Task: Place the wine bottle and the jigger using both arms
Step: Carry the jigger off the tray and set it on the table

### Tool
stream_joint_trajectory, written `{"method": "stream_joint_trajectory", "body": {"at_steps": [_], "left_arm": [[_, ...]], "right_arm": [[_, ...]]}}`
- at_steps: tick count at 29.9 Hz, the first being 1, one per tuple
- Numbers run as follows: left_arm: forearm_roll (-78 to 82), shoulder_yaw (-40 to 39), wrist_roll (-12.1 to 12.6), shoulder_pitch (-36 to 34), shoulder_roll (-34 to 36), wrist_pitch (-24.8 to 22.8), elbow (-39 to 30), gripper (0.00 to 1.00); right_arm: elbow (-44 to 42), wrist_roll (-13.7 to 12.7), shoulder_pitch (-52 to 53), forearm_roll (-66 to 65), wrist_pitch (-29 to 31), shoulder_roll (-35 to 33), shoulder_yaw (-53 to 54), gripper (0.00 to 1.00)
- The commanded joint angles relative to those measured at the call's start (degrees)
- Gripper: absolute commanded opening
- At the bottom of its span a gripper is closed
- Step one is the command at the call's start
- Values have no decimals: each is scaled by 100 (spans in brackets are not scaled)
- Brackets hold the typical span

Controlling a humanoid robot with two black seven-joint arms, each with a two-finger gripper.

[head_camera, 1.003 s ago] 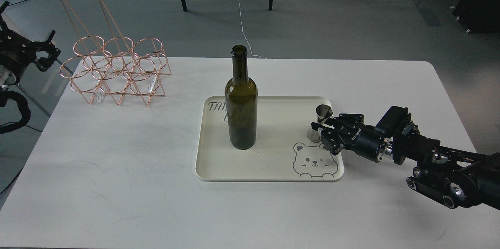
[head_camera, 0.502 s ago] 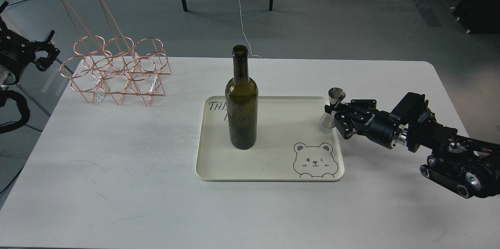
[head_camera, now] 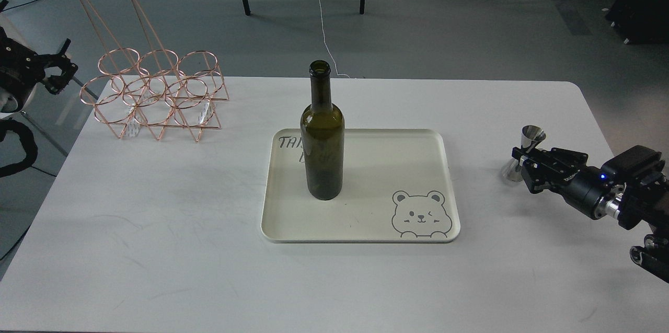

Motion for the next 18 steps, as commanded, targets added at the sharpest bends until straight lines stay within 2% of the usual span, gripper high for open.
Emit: {"method": "stream_joint_trajectory", "body": {"at_steps": [1,6,12,18], "left_arm": [[1,-1,3,-16,1,18,-9,98],[10,8,11,-87,1,27,-18,98],[10,8,20,-104,1,27,-18,98],[10,17,11,-104,18,18,-44,98]], "right_arm": [[-21,0,-95,6,2,-8,-1,4],[-12,0,-121,6,2,10,17,9],[6,0,-121,14,2,-16,17,29],[84,0,-121,32,2,-148,-1,44]]}}
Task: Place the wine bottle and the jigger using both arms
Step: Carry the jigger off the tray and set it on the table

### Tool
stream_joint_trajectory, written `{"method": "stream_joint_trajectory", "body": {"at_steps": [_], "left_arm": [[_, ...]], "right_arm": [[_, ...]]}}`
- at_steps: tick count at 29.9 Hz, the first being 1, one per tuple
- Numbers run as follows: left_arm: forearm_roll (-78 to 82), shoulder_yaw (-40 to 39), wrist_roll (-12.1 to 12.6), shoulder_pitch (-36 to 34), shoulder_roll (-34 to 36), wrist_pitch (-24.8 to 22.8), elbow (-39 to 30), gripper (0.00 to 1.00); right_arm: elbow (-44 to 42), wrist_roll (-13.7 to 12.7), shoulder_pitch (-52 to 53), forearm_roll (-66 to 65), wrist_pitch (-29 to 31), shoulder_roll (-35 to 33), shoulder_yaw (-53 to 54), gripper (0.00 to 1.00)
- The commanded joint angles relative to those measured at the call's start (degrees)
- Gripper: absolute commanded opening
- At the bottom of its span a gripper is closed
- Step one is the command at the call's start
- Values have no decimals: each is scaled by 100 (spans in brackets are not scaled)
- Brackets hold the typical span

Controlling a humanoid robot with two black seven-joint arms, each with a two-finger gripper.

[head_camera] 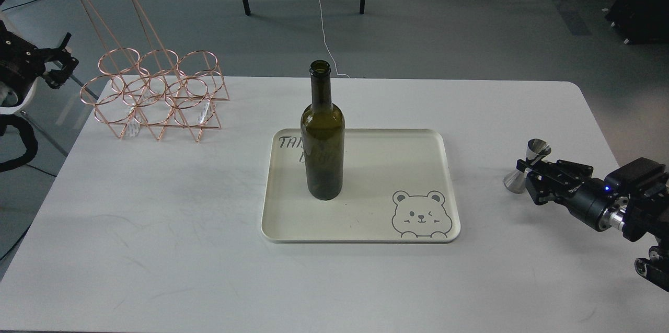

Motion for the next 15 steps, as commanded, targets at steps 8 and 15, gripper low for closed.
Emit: {"method": "stream_joint_trajectory", "body": {"at_steps": [8,15], "left_arm": [[0,-8,18,-18,145,-8,-38,98],[8,45,88,-18,294,-26,-64,98]], "right_arm": [[953,0,-377,19,0,-922,-18,74],[2244,0,-510,1342,0,-2258,-9,94]]}}
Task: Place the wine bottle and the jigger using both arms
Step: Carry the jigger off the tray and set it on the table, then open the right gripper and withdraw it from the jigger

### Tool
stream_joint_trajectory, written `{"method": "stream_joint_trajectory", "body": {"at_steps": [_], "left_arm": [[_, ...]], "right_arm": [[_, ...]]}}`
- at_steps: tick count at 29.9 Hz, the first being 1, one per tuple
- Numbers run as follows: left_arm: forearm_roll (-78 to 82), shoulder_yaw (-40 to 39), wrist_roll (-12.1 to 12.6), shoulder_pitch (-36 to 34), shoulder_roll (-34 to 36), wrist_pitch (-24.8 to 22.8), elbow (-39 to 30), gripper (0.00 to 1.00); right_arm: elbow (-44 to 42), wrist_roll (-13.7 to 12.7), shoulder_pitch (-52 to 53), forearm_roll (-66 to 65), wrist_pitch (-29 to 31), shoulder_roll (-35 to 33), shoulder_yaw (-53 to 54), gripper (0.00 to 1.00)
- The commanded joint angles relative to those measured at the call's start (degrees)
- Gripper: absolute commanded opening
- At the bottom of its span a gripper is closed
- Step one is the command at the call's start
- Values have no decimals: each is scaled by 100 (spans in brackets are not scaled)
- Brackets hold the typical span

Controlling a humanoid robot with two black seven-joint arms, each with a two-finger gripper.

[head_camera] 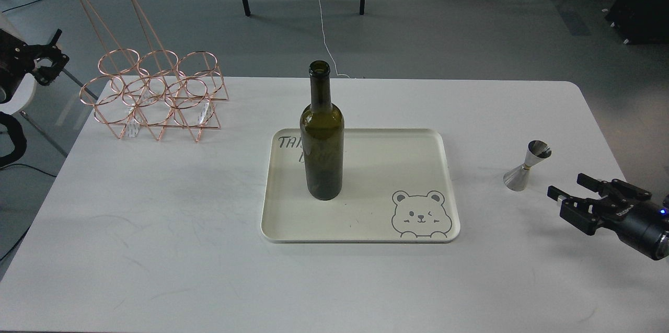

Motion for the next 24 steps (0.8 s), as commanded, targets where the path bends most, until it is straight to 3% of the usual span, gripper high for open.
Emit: {"method": "stream_joint_trajectory", "body": {"at_steps": [1,6,9,15,19,24], "left_arm": [[9,49,47,3,175,-14,-41,98],[683,251,152,64,824,-265,-726,98],[1509,340,144,29,1308,-265,-1156,98],[3371,331,135,-6,2187,-265,-2351,98],[5015,278,126,-260,2320,-265,-3098,98],[6475,269,126,-269,2698,-265,-4784,98]], "right_arm": [[625,-1,101,1234,-1,-622,-22,94],[662,-1,1127,2213,-1,-808,-13,94],[293,-1,1778,2739,565,-650,31,94],[-971,-1,2657,4049,1611,447,136,95],[-1771,-1,2870,5024,2341,1186,443,95],[-2747,-1,2879,5728,3105,1898,1031,96]]}}
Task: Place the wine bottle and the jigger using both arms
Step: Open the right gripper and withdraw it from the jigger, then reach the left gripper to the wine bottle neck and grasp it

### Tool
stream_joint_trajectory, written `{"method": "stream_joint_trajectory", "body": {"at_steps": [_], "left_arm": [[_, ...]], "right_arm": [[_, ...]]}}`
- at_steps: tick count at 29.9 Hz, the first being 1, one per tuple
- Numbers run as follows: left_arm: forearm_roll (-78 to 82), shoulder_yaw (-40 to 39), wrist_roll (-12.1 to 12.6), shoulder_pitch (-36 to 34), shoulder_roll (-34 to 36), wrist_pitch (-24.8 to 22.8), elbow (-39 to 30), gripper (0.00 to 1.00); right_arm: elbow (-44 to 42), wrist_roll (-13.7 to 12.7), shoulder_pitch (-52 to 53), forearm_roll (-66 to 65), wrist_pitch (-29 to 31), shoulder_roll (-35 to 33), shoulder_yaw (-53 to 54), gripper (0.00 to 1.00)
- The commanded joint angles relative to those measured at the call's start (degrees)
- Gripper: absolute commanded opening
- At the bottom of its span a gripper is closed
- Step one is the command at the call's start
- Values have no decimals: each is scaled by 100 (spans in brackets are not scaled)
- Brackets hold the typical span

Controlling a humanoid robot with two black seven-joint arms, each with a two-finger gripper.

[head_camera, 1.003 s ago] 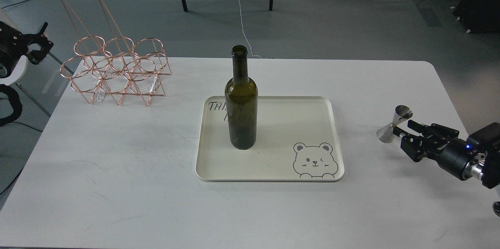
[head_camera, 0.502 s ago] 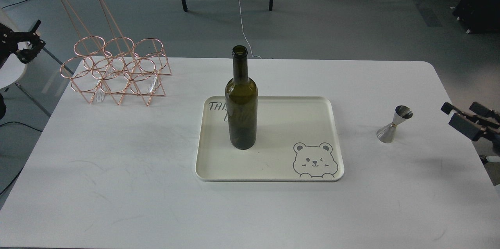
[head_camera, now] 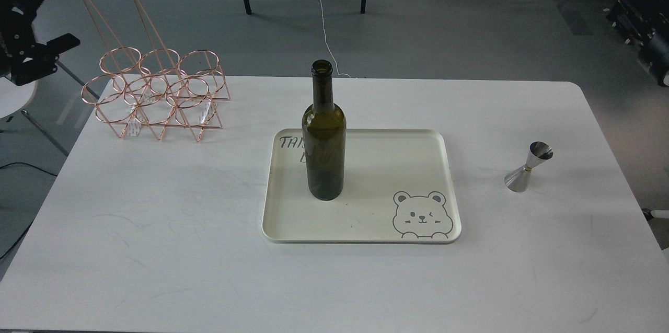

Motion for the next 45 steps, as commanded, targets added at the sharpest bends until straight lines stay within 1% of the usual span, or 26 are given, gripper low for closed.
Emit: {"method": "stream_joint_trajectory", "body": {"at_steps": [1,4,6,8,10,16,19,24,27,31,36,40,42,43,45], "left_arm": [[979,48,14,-8,308,2,-1298,98],[1988,75,22,-8,467,86,-2160,98],[2735,84,22,-8,432,270,-2495,98],[3491,75,22,-8,301,498,-2654,96],[4186,66,22,-17,-58,648,-2673,93],[6330,66,22,-43,-1148,903,-2664,92],[7044,57,31,-52,-1544,1035,-2637,91],[7274,4,40,-61,-2186,1220,-2602,90],[7283,-22,40,-61,-2389,1238,-2480,87],[7292,-127,101,-61,-2679,1343,-2383,79],[7292,-127,400,-149,-3048,1343,-1996,73],[7292,-127,400,-157,-3092,1352,-1961,68],[7292,-119,409,-166,-3110,1352,-1961,59],[7301,-110,400,-166,-3101,1352,-1961,49],[7283,-110,400,-175,-3075,1343,-1969,36]], "right_arm": [[-703,0,13,378,568,510,499,96],[-1257,0,13,642,894,827,843,96],[-1503,0,13,809,1052,968,923,96],[-1592,0,13,950,1149,1012,932,96],[-1592,0,13,1108,1193,1012,932,96],[-1592,0,13,1319,1193,1012,941,96],[-1592,0,13,1364,1193,1021,976,96],[-1592,0,13,1364,1185,1021,1020,96],[-1592,0,13,1364,1176,1021,1020,96],[-1592,0,4,1364,1167,1030,1020,96],[-1592,0,13,1364,1149,1091,1020,96],[-1592,0,13,1364,1149,1091,1020,96],[-1592,0,13,1364,1149,1091,1020,96],[-1592,0,13,1364,1149,1091,1020,96],[-1592,0,13,1364,1149,1091,1020,96]]}}
